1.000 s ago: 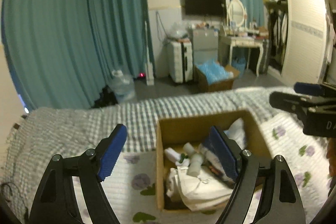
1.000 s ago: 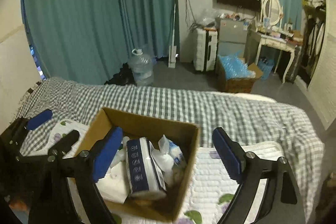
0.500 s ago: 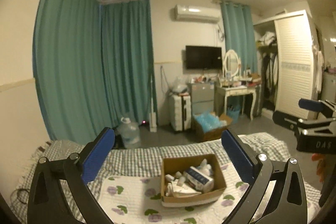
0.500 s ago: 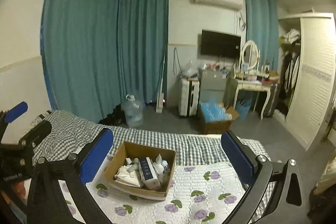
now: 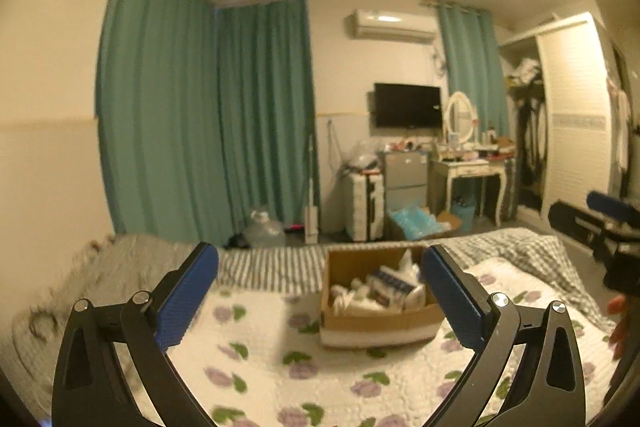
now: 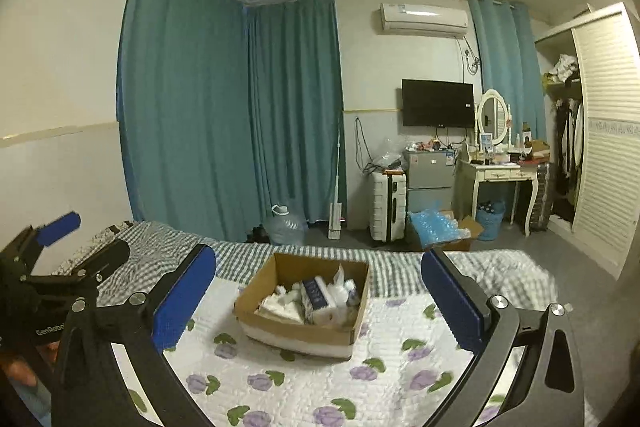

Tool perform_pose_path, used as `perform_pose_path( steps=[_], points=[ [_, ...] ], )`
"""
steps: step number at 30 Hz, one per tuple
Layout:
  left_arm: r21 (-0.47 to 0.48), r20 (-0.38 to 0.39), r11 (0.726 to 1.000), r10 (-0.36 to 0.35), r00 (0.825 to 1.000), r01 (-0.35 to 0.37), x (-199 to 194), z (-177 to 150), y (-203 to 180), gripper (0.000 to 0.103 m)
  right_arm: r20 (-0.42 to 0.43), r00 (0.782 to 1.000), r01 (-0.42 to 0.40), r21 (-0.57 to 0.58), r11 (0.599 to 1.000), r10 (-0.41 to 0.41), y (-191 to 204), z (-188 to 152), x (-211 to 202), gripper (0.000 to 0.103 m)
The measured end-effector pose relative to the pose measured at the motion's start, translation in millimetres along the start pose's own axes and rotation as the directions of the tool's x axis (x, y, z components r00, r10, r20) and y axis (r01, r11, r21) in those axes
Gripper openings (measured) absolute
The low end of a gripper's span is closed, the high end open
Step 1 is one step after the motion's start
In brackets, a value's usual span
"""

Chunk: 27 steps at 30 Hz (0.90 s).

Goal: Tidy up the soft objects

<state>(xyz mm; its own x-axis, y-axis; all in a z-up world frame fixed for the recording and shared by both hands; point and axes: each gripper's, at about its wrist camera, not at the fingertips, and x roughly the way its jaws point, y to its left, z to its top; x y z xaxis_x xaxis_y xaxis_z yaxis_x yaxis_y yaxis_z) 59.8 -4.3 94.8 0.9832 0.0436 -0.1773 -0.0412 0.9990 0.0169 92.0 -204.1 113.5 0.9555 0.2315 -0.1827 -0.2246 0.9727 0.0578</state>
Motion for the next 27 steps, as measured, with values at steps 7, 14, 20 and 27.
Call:
perform_pose_path(
  steps=[7, 14, 20, 27],
  points=[
    [0.007, -0.061, 1.000, -0.007, 0.998, 0.008, 17, -39, 4, 0.103, -0.078, 0.995, 0.068, -0.003, 0.998, -0.068, 2, -69, 36, 0.103],
    [0.003, -0.068, 1.000, -0.002, 0.998, 0.003, 16, -45, 8, 0.103, -0.123, 0.990, 0.063, -0.004, 0.998, -0.063, 5, -86, 48, 0.103],
    [0.001, -0.081, 1.000, -0.008, 0.997, 0.008, 18, -52, 10, 0.103, -0.110, 0.992, 0.067, 0.014, 0.998, -0.065, 4, -82, 44, 0.103],
    [0.015, -0.096, 1.000, -0.015, 0.995, 0.016, 19, -55, 10, 0.103, -0.111, 0.992, 0.068, 0.016, 0.998, -0.066, 5, -82, 42, 0.103]
  ],
)
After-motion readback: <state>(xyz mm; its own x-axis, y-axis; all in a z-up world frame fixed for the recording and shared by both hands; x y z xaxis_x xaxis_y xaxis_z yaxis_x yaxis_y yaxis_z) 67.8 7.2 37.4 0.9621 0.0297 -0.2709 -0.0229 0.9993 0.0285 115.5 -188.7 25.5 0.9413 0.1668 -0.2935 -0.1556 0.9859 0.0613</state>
